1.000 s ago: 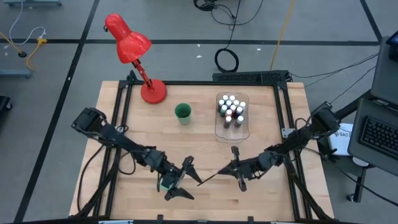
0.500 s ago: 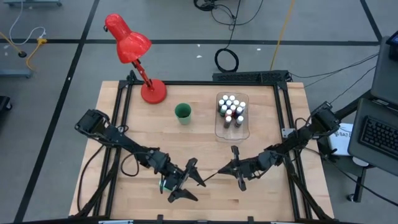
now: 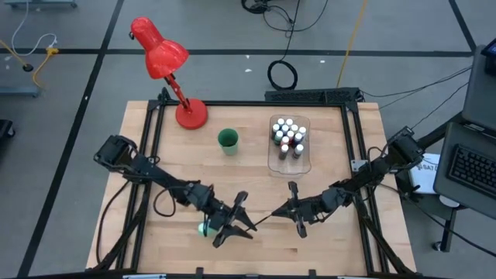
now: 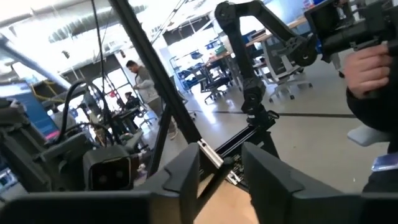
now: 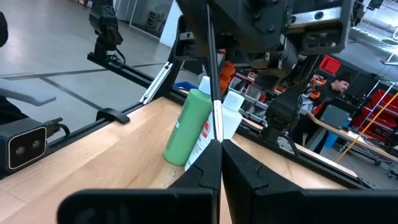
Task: Pick & Place Paint Supplies
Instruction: Put the black paint brush into the cup
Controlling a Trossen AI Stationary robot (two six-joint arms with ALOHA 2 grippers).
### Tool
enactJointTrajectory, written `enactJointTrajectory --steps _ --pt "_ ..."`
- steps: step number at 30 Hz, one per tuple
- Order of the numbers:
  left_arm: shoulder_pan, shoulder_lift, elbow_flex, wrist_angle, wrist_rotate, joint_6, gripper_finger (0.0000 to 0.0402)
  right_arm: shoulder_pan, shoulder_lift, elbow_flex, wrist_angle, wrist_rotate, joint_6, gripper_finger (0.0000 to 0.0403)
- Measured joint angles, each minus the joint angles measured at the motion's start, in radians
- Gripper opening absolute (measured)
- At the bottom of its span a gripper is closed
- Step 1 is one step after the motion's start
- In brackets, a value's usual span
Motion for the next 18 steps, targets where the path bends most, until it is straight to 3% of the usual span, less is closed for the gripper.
enactJointTrajectory --steps 7,12,18 --pt "0.005 -0.002 0.000 -0.022 -0.020 -0.015 0.0016 0.002 0.001 0.000 -0.011 -0.011 0.000 0.0000" --pt "-0.007 -0.017 0.001 -0.050 -0.086 0.003 0.0007 0.001 0.002 0.000 -0.018 -0.010 0.012 0.0000" --pt "-0.031 -0.157 -0.002 -0.237 -0.250 0.001 0.0003 0.000 0.000 0.000 -0.039 0.002 0.051 0.0006"
